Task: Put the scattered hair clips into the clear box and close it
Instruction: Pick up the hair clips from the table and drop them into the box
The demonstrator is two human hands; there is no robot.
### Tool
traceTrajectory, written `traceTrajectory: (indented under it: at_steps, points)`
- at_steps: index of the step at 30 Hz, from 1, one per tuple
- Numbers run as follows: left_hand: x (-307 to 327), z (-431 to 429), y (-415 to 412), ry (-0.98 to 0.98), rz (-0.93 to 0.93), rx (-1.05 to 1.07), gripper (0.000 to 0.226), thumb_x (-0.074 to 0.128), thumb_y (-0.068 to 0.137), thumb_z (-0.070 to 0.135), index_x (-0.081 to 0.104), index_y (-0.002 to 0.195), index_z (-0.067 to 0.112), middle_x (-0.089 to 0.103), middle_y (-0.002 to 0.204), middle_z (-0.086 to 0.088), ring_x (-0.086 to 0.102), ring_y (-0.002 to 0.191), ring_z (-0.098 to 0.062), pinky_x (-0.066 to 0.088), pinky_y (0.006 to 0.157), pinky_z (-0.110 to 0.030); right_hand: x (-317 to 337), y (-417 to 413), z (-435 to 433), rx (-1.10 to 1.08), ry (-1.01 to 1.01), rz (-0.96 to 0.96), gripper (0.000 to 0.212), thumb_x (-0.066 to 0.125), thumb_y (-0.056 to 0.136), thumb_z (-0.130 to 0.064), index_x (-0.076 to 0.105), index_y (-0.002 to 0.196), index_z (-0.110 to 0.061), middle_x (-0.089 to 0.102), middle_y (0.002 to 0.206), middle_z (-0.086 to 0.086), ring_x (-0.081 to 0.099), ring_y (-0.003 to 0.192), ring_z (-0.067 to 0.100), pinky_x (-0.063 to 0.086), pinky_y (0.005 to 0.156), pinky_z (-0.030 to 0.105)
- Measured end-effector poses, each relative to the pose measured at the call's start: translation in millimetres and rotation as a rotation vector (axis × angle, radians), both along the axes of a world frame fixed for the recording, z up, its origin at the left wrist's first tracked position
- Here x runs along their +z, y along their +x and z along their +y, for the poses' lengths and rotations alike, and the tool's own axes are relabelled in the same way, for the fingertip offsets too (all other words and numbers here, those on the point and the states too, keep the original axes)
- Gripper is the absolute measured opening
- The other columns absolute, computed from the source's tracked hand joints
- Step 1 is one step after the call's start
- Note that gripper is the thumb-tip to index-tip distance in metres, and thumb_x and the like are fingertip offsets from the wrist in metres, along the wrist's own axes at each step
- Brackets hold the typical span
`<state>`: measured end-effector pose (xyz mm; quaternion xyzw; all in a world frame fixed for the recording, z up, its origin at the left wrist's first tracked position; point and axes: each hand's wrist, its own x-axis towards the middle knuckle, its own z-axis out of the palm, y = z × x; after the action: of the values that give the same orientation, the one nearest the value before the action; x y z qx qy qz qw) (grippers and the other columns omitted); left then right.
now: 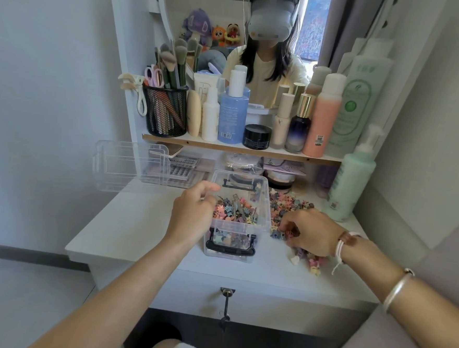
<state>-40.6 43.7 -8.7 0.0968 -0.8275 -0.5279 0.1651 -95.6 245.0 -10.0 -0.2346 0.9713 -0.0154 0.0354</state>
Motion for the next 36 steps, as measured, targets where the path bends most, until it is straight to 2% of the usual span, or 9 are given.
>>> traceTrajectory:
  at_steps: [12,15,17,19,21,23,26,30,36]
  points:
    - [1,0,1,0.002,-0.009,-0.012,0.030,0.039,0.093,0.006,0.059,0.114,0.015,0.058,0.126,-0.003,0.052,0.112,-0.016,0.032,0.091,-0.021,23,-1,3,0.050,-0.198,0.125,0.009,0.066,0.080,-0.014,0.069,0.089,-0.016,0.069,0.097,-0.001,0.063,0.092,0.015,0.047,0.084,0.022]
    - [2,0,1,-0.001,-0.004,-0.009,0.030,0.039,0.093,0.006,0.059,0.114,0.015,0.058,0.126,-0.003,0.052,0.114,-0.016,0.033,0.092,-0.021,46,4,-4,0.044,-0.442,0.167,0.007,0.072,0.076,-0.013,0.068,0.079,-0.019,0.066,0.078,-0.010,0.062,0.073,0.000,0.047,0.077,0.008]
    - [3,0,1,-0.005,0.000,-0.010,0.030,0.039,0.093,0.006,0.059,0.114,0.015,0.058,0.127,-0.002,0.053,0.101,-0.012,0.035,0.088,-0.019,56,10,-16,0.062,-0.577,0.172,0.007,0.072,0.075,-0.013,0.068,0.078,-0.017,0.058,0.068,-0.020,0.057,0.061,-0.011,0.040,0.065,-0.004]
    - [3,0,1,-0.005,-0.002,-0.014,0.030,0.038,0.094,0.007,0.059,0.114,0.016,0.058,0.127,-0.002,0.053,0.090,-0.008,0.037,0.080,-0.018,60,16,-30,0.104,-0.617,0.185,0.007,0.072,0.076,-0.015,0.069,0.082,-0.015,0.061,0.071,-0.016,0.057,0.065,-0.007,0.040,0.068,-0.001]
    - [2,0,2,-0.003,-0.002,-0.011,0.030,0.038,0.093,0.006,0.059,0.113,0.016,0.058,0.126,-0.002,0.056,0.092,-0.010,0.035,0.084,-0.019,59,19,-43,0.134,-0.638,0.203,0.008,0.070,0.077,-0.017,0.070,0.085,-0.013,0.068,0.082,-0.003,0.061,0.078,0.007,0.043,0.078,0.011]
    - [1,0,1,0.003,-0.001,-0.004,0.029,0.039,0.093,0.006,0.060,0.112,0.016,0.058,0.126,-0.002,0.055,0.107,-0.015,0.034,0.090,-0.021,56,19,-51,0.155,-0.604,0.179,0.012,0.068,0.080,-0.020,0.070,0.090,-0.012,0.071,0.092,0.002,0.060,0.084,0.010,0.038,0.077,0.012]
    - [1,-1,0,0.011,-0.009,-0.005,0.029,0.040,0.092,0.006,0.060,0.112,0.016,0.058,0.126,-0.003,0.052,0.104,-0.013,0.033,0.089,-0.021,52,17,-50,0.174,-0.518,0.102,0.022,0.062,0.084,-0.027,0.070,0.101,-0.015,0.071,0.100,-0.005,0.058,0.088,0.003,0.035,0.073,0.006]
    - [1,-1,-1,0.027,-0.008,0.005,0.029,0.040,0.092,0.006,0.060,0.111,0.016,0.059,0.125,-0.003,0.049,0.100,-0.009,0.033,0.087,-0.020,52,8,-26,0.012,-0.566,0.148,0.017,0.061,0.086,-0.022,0.069,0.098,-0.014,0.065,0.088,-0.007,0.057,0.082,0.005,0.045,0.087,0.019]
    - [1,-8,-4,0.034,-0.003,0.036,0.030,0.041,0.092,0.004,0.061,0.112,0.014,0.060,0.123,-0.004,0.049,0.098,-0.010,0.037,0.080,-0.019,11,-1,-12,0.045,-0.073,-0.082,0.043,0.065,0.080,-0.035,0.057,0.120,-0.021,0.060,0.125,-0.002,0.055,0.113,0.017,0.044,0.097,0.032]
